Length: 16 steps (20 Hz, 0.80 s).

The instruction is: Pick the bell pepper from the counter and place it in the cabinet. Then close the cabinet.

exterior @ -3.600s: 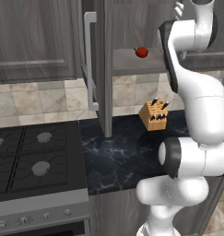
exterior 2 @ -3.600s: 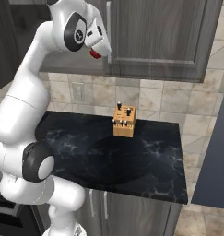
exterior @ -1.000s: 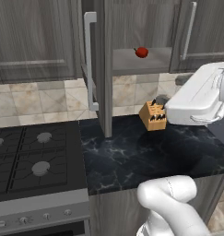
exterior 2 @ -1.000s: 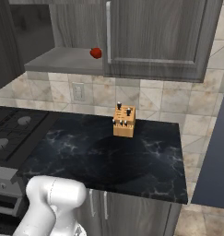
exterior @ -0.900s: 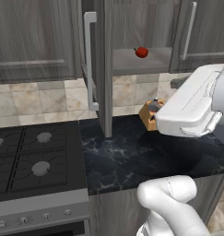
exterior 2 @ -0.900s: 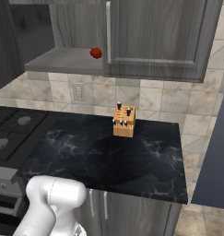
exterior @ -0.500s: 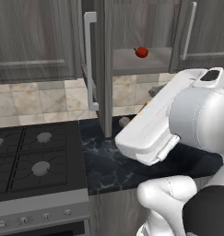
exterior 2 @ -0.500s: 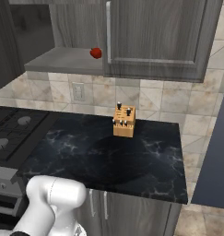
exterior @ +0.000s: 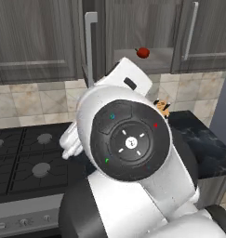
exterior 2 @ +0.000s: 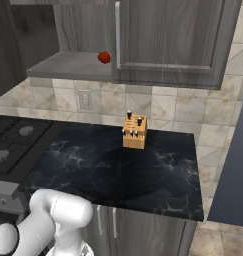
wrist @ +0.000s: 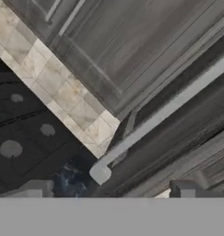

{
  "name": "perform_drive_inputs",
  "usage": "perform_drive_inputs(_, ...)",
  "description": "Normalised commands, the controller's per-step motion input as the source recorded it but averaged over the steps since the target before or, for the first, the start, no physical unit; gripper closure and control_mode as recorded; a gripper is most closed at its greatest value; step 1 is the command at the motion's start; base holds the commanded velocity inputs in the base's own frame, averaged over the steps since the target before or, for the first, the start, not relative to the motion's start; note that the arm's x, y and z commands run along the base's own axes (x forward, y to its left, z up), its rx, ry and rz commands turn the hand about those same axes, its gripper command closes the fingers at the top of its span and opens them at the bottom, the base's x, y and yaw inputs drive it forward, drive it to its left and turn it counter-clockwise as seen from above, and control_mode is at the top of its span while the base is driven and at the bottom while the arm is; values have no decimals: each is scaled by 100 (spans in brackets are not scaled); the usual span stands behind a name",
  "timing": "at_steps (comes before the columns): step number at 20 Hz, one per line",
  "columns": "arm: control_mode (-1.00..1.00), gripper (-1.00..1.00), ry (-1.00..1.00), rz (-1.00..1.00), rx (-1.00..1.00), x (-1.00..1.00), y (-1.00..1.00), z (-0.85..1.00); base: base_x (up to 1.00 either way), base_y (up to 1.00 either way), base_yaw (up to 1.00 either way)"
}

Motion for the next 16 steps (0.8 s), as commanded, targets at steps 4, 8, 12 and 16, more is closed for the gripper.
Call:
perform_drive_inputs(4,-100,-100,0,-29,-44,96,67,-41,0,0,0)
perform_drive_inputs(8,-100,-100,0,-28,-51,97,80,-55,0,0,0)
perform_drive_inputs(12,-100,-100,-2,-23,-51,74,86,-41,0,0,0)
perform_drive_inputs(16,-100,-100,0,-23,-44,76,62,-10,0,0,0)
